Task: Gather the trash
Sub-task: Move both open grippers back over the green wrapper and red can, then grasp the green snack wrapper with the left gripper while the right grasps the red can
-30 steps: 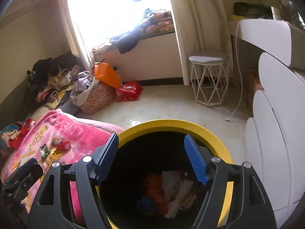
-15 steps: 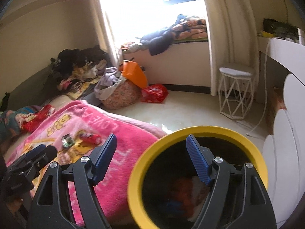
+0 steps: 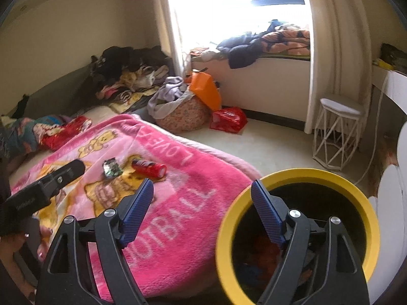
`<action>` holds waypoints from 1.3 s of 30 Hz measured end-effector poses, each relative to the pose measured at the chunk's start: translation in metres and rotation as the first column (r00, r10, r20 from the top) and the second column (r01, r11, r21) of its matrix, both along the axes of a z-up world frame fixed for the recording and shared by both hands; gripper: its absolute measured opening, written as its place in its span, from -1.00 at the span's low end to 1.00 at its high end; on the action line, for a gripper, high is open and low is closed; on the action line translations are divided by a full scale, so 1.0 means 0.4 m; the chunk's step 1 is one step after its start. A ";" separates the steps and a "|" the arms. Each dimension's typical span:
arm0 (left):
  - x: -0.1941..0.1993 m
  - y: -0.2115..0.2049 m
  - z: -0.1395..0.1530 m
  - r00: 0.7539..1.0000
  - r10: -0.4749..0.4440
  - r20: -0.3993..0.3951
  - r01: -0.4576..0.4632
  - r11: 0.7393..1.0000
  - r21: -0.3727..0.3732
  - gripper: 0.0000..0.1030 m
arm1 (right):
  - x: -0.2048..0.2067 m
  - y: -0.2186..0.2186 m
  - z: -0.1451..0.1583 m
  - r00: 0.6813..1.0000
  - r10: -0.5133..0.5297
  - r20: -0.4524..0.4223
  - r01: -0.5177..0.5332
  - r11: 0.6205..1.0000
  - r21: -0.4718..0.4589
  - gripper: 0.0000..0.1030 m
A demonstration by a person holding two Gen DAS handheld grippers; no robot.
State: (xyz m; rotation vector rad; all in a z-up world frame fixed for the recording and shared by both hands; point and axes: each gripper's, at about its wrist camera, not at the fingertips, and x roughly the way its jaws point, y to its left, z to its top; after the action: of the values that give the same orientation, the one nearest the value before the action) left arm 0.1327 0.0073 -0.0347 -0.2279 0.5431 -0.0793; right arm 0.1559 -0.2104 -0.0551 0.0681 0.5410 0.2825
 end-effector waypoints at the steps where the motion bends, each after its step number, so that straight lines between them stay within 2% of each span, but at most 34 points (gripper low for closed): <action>1: 0.002 0.015 -0.003 1.000 0.013 -0.004 -0.013 1.000 -0.004 0.79 | 0.003 0.015 -0.002 1.000 0.015 -0.003 -0.015 1.000 -0.007 0.49; 14: 0.010 0.143 -0.046 0.992 0.114 -0.054 -0.116 0.993 -0.037 0.79 | 0.029 0.139 -0.030 0.990 0.137 -0.021 -0.138 0.988 -0.067 0.50; 23: 0.081 0.242 -0.105 0.971 0.187 -0.149 -0.198 0.978 -0.068 0.79 | 0.171 0.240 -0.068 0.974 0.212 -0.075 -0.221 0.965 -0.144 0.52; 28: 0.142 0.283 -0.134 0.961 0.191 -0.198 -0.212 0.973 -0.091 0.49 | 0.278 0.286 -0.110 0.966 0.225 -0.131 -0.244 0.957 -0.159 0.52; 31: 0.178 0.297 -0.148 0.957 0.185 -0.223 -0.212 0.972 -0.104 0.30 | 0.352 0.314 -0.147 0.953 0.232 -0.193 -0.263 0.953 -0.151 0.52; 36: 0.241 0.306 -0.177 0.951 0.158 -0.265 -0.201 0.970 -0.140 0.13 | 0.433 0.349 -0.206 0.940 0.220 -0.261 -0.274 0.943 -0.191 0.52; 39: 0.267 0.302 -0.193 0.948 0.152 -0.280 -0.194 0.972 -0.131 0.08 | 0.467 0.369 -0.230 0.935 0.211 -0.285 -0.279 0.935 -0.221 0.52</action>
State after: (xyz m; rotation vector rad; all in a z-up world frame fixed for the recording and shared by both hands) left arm 0.2394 0.1280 -0.1120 -0.4444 0.7864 0.0824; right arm 0.3429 -0.0627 -0.1473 -0.2226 0.8443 0.4505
